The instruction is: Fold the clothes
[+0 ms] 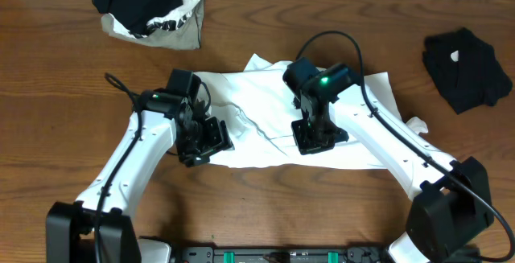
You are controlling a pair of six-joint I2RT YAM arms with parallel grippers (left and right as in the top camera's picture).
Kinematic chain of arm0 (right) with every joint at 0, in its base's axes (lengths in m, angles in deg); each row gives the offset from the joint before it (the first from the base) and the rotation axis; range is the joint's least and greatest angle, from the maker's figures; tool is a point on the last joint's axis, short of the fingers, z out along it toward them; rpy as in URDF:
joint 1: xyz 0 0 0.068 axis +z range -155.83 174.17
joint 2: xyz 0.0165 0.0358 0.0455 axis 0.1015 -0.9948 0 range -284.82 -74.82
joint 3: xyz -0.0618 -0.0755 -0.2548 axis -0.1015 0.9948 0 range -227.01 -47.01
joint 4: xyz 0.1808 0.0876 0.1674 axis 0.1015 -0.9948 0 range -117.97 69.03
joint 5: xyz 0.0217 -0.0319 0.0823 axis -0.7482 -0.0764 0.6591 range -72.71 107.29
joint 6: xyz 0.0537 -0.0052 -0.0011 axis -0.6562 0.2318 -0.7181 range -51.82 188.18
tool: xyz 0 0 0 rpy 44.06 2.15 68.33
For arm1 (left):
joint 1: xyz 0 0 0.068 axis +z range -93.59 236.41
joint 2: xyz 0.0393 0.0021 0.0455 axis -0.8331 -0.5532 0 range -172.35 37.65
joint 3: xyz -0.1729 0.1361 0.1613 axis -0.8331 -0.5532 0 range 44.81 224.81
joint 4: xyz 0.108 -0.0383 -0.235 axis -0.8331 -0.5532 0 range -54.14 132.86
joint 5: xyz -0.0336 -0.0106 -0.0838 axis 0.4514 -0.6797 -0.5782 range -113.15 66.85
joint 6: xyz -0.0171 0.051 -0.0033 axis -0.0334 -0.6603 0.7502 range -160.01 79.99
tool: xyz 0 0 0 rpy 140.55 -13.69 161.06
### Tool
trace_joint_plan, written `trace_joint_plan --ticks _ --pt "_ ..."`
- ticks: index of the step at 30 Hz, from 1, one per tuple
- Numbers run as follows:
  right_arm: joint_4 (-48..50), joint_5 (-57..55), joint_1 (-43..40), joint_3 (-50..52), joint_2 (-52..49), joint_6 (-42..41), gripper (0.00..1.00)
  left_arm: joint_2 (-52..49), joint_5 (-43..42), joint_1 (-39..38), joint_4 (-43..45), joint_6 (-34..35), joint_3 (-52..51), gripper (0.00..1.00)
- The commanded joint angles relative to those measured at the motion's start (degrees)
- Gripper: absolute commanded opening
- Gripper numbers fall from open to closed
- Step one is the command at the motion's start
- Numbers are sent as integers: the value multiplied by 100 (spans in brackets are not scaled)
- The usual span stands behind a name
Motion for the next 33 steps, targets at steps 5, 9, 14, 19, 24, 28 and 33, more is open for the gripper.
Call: trace_joint_plan --ticks 5,9,14,19,24,28,33 --pt "326 667 122 481 39 -111 4 -658 -24 -4 455 234 -11 54" --pt "1012 1102 120 841 28 -203 5 -992 -22 -7 743 232 -11 50" --pt "1744 1499 114 1285 28 -293 9 -1344 -17 -4 844 234 -11 50" --pt "2293 1504 105 1552 26 -516 14 -1735 83 0 861 240 -11 50" --pt "2590 1504 107 1648 26 -673 16 -2041 188 59 728 240 -11 50" --pt "2927 1506 153 1886 24 -793 16 -2090 798 229 393 603 -11 50" --pt "3117 1528 142 1974 24 -815 18 -2090 846 577 186 597 -11 50"
